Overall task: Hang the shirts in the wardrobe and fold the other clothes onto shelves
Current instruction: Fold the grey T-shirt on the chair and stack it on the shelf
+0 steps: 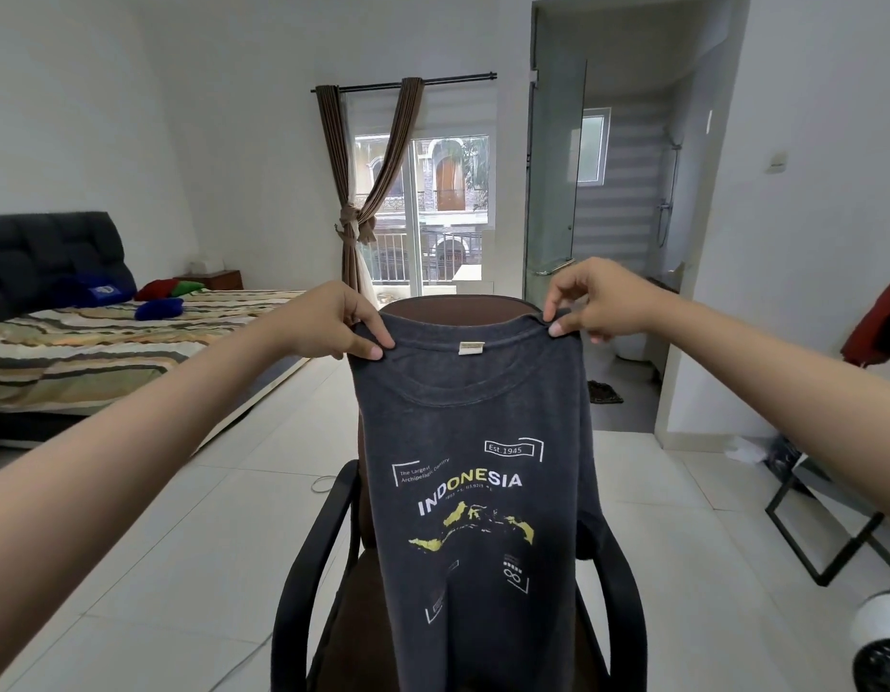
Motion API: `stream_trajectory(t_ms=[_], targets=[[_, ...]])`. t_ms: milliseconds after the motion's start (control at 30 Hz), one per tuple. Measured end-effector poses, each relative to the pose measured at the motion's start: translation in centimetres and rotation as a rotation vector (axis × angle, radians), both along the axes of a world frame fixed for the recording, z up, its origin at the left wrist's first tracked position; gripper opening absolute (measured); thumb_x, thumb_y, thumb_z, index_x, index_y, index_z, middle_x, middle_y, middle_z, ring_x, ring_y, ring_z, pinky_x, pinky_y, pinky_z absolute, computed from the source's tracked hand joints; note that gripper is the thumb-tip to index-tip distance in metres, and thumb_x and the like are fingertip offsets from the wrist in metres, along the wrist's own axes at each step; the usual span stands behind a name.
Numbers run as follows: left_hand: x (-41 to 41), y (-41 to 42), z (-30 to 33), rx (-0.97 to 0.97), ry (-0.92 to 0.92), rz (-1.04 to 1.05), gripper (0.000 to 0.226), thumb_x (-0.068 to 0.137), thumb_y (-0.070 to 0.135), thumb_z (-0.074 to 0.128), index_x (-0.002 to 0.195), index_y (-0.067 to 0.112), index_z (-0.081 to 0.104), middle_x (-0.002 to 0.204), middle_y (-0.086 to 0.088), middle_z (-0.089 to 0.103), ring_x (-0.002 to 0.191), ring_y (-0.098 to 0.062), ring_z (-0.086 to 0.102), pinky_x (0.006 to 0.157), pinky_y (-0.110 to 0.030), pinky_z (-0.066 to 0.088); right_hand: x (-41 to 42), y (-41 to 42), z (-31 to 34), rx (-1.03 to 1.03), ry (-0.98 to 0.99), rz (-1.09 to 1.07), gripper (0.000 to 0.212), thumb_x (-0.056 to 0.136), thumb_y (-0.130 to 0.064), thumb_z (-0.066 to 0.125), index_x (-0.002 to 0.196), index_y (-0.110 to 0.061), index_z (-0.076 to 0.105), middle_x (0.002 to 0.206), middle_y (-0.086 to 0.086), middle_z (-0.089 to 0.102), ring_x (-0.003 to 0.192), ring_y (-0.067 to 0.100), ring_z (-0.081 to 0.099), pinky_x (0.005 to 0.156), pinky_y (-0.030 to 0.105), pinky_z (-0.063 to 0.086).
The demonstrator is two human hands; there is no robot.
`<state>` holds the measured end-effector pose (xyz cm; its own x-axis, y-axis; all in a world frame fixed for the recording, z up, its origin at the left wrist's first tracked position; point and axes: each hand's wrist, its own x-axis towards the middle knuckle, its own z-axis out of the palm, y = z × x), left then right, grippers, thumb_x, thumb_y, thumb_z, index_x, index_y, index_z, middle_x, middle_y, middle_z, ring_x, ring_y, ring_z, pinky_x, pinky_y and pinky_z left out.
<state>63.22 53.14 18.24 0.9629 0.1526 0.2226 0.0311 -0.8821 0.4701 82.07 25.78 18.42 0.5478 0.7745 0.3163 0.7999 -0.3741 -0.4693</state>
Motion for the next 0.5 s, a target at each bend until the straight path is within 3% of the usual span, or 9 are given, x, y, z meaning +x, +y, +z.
stream_trajectory(t_ms=[67, 133, 167, 267, 333, 400, 500], targets=[[0.1, 0.2, -0.1, 0.054, 0.024, -0.001, 0.015, 0.077, 0.012, 0.075, 0.089, 0.021, 0.077, 0.094, -0.002, 0.07, 0.083, -0.023, 0.062, 0.071, -0.034, 0.053, 0.0, -0.1, -0.2, 0.003, 0.027, -0.017, 0.013, 0.078, -0.003, 0.075, 0.083, -0.009, 0.066, 0.084, 0.006, 0.058, 0.048, 0.021, 0.065, 0.043, 0.029, 0.052], [0.1, 0.1, -0.1, 0.08, 0.03, 0.0, 0.016, 0.077, 0.012, 0.075, 0.09, 0.021, 0.077, 0.092, 0.003, 0.071, 0.08, -0.007, 0.06, 0.066, -0.012, 0.046, 0.0, 0.0, -0.2, 0.007, 0.038, -0.016, 0.012, 0.079, -0.003, 0.074, 0.082, -0.009, 0.065, 0.076, 0.005, 0.056, 0.057, 0.026, 0.07, 0.054, 0.037, 0.058], [0.1, 0.2, -0.1, 0.081, 0.026, 0.006, 0.016, 0.076, 0.011, 0.076, 0.089, 0.02, 0.077, 0.091, 0.003, 0.071, 0.078, -0.004, 0.06, 0.065, -0.008, 0.044, 0.0, 0.0, -0.3, 0.01, 0.04, -0.012, 0.012, 0.079, -0.002, 0.074, 0.083, -0.008, 0.064, 0.071, 0.004, 0.054, 0.06, 0.028, 0.07, 0.06, 0.042, 0.059], [0.4, 0.6, -0.3, -0.003, 0.015, 0.052, 0.012, 0.074, 0.007, 0.078, 0.084, 0.014, 0.077, 0.085, -0.01, 0.072, 0.065, -0.013, 0.065, 0.063, -0.023, 0.054, 0.2, -0.2, -0.3, 0.028, 0.031, 0.005, 0.012, 0.078, -0.003, 0.075, 0.081, -0.005, 0.063, 0.062, -0.001, 0.048, 0.062, 0.029, 0.071, 0.066, 0.048, 0.058], [0.4, 0.7, -0.4, -0.063, -0.008, 0.076, 0.01, 0.073, 0.004, 0.078, 0.082, 0.006, 0.074, 0.083, -0.017, 0.071, 0.062, -0.016, 0.068, 0.062, -0.026, 0.057, 0.2, -0.5, -0.2, 0.048, 0.035, 0.001, 0.016, 0.077, -0.005, 0.076, 0.079, -0.005, 0.061, 0.061, 0.0, 0.047, 0.062, 0.029, 0.071, 0.066, 0.047, 0.058], [0.3, 0.7, -0.5, -0.098, -0.052, 0.072, 0.011, 0.072, 0.002, 0.078, 0.081, 0.0, 0.071, 0.081, -0.019, 0.07, 0.06, -0.011, 0.068, 0.057, -0.02, 0.056, 0.1, -1.0, 0.0, 0.076, 0.042, -0.008, 0.019, 0.074, -0.007, 0.079, 0.074, -0.005, 0.06, 0.061, 0.001, 0.053, 0.062, 0.028, 0.071, 0.065, 0.042, 0.059], [0.0, 0.9, -0.5, -0.164, -0.141, 0.088, 0.017, 0.068, 0.0, 0.08, 0.077, -0.005, 0.067, 0.075, -0.018, 0.066, 0.054, -0.006, 0.064, 0.053, -0.013, 0.05, -0.1, -1.8, 0.4, 0.089, -0.024, -0.002, 0.024, 0.066, -0.012, 0.086, 0.066, -0.004, 0.062, 0.056, 0.0, 0.064, 0.056, 0.016, 0.067, 0.06, 0.025, 0.053]])
